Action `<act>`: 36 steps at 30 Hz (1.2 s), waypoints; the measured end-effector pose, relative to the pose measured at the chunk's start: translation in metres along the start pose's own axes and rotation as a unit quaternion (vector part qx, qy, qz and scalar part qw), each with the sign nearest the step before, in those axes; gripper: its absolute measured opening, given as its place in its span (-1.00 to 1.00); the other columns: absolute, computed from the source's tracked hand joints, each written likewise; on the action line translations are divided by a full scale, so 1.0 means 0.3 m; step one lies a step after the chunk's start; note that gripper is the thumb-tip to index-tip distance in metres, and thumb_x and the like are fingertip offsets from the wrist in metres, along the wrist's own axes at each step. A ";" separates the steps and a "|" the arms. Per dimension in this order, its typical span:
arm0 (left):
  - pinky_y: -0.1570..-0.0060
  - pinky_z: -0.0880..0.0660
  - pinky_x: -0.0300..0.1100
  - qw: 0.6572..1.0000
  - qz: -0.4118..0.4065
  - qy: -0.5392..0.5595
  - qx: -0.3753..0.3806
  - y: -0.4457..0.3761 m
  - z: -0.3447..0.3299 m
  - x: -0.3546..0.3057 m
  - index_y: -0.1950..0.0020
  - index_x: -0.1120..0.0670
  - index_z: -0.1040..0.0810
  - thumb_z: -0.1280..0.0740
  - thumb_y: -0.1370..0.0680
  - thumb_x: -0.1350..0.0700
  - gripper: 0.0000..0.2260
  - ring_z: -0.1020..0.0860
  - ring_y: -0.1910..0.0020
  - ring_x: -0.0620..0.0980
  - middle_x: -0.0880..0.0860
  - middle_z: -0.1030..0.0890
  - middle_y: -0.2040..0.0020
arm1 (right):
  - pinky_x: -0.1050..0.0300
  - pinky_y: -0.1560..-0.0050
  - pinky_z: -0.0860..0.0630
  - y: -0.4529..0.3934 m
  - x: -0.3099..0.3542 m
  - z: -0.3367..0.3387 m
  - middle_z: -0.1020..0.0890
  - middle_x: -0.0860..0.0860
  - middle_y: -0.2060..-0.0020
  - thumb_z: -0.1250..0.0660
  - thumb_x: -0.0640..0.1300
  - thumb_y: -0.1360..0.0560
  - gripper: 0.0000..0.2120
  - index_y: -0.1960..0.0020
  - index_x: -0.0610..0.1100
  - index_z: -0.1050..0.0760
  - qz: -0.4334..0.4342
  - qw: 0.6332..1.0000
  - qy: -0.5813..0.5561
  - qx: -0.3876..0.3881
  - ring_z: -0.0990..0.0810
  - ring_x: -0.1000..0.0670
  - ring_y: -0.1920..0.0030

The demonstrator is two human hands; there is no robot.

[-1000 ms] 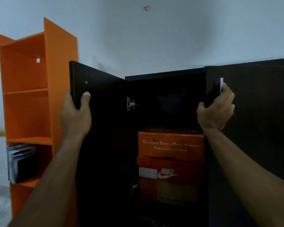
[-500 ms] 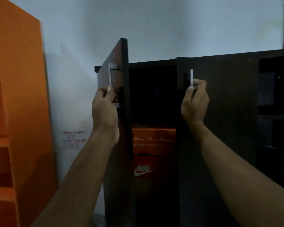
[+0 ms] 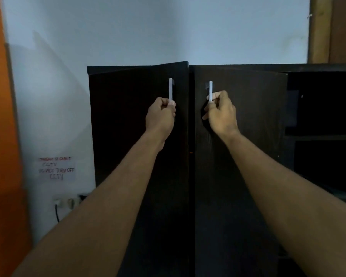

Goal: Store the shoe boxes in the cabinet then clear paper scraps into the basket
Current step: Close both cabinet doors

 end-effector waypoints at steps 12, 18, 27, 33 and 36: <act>0.08 -0.42 -0.26 0.997 0.032 -0.072 -0.002 -0.216 -0.112 0.167 -0.24 0.03 -0.56 -0.26 -0.68 0.07 -0.83 -0.55 -0.08 -0.09 0.01 -0.60 -0.20 | 0.53 0.39 -0.44 -0.071 -0.097 -0.117 -0.69 -0.14 -0.05 -0.17 -0.26 -0.70 -0.91 -0.17 -0.16 -0.41 -0.050 0.999 0.000 0.018 -0.70 0.00 0.11; 0.15 -0.41 -0.24 0.993 -0.006 -0.118 -0.030 -0.244 -0.126 0.193 -0.15 -0.01 -0.52 -0.25 -0.69 0.04 -0.90 -0.57 -0.04 -0.04 0.01 -0.59 -0.16 | 0.16 0.02 -0.62 -0.089 -0.149 -0.159 -0.69 -0.10 0.01 -0.16 -0.31 -0.64 -0.88 -0.09 -0.14 -0.40 -0.023 0.999 0.042 -0.015 -0.72 -0.10 0.01; -0.26 -0.49 -0.24 0.997 0.019 0.029 0.070 -0.164 -0.064 0.220 -0.38 -0.01 -0.58 -0.34 -0.64 0.22 -0.67 -0.55 -0.25 -0.13 -0.05 -0.61 -0.28 | 0.17 0.00 -0.71 0.026 -0.189 -0.083 -0.74 0.03 0.23 -0.47 -0.31 -0.52 -0.82 0.10 -0.04 -0.64 -0.179 0.960 -0.165 -0.139 -0.77 0.05 0.13; -0.14 -0.52 -0.30 0.994 -0.019 -0.073 0.084 0.080 -0.026 0.444 -0.22 -0.11 -0.66 -0.43 -0.57 0.11 -0.76 -0.61 -0.10 -0.14 -0.07 -0.60 -0.21 | -0.09 -0.15 -0.69 0.340 -0.339 -0.072 -0.73 -0.03 0.08 -0.50 -0.16 -0.50 -0.85 0.13 0.07 -0.61 -0.226 0.963 -0.096 -0.108 -0.73 -0.06 -0.02; -0.11 -0.55 -0.27 0.980 -0.021 -0.135 0.143 0.279 -0.011 0.642 -0.22 -0.07 -0.66 -0.45 -0.57 0.14 -0.75 -0.62 -0.03 -0.13 -0.02 -0.54 -0.19 | -0.12 -0.13 -0.69 0.589 -0.444 -0.080 -0.73 0.03 0.14 -0.46 -0.15 -0.49 -0.86 0.12 0.10 -0.60 -0.210 0.977 -0.029 -0.033 -0.74 0.00 0.05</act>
Point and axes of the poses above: each hand's wrist, its own y-axis away from the middle knuckle, its own z-axis out of the back of the hand, x = y × z, the point moved 6 cm from there along -y, towards the middle knuckle
